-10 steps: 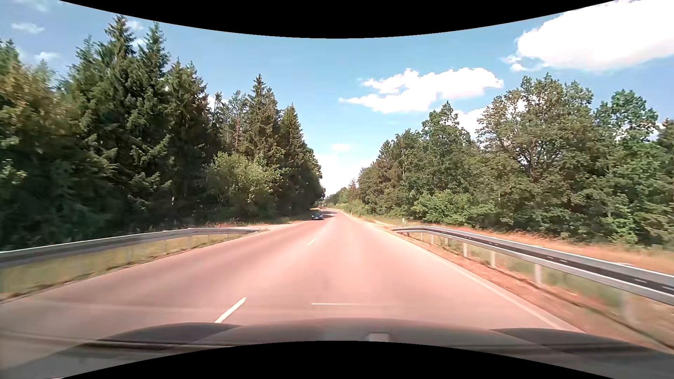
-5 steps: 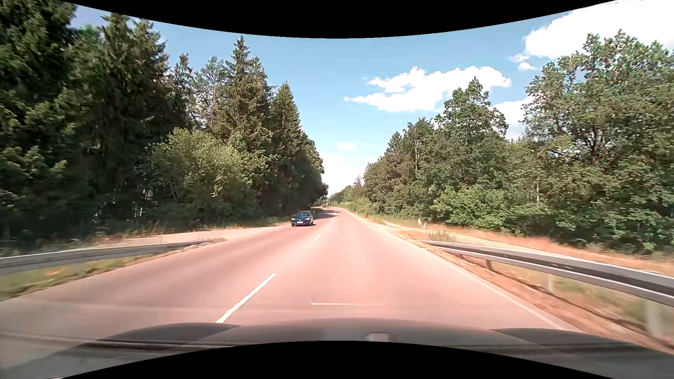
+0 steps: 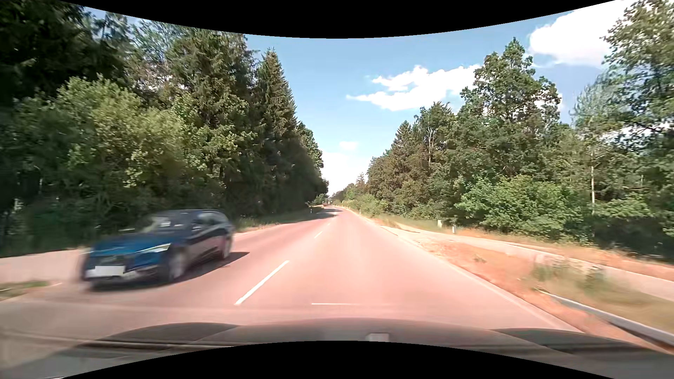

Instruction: Follow the waypoints while adhering to traffic rules and regulations

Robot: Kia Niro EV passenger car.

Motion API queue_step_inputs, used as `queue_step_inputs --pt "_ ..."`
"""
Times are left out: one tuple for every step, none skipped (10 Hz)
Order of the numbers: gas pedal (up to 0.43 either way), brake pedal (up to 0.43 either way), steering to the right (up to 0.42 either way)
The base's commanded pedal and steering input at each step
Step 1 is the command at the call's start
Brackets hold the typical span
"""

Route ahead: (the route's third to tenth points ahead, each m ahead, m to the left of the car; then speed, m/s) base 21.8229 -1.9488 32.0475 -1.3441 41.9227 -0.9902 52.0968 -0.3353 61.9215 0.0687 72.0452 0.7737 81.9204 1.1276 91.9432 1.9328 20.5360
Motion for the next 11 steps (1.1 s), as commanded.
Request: queue_step_inputs --pt "0.189 0.0 -0.003" --pt "0.189 0.0 -0.003" --pt "0.189 0.0 -0.003" --pt "0.189 0.0 -0.003" --pt "0.197 0.0 -0.003" --pt "0.197 0.0 -0.003" --pt "0.197 0.0 -0.003" --pt "0.197 0.0 -0.003" --pt "0.197 0.0 -0.003" --pt "0.197 0.0 -0.003" --pt "0.197 0.0 -0.003"
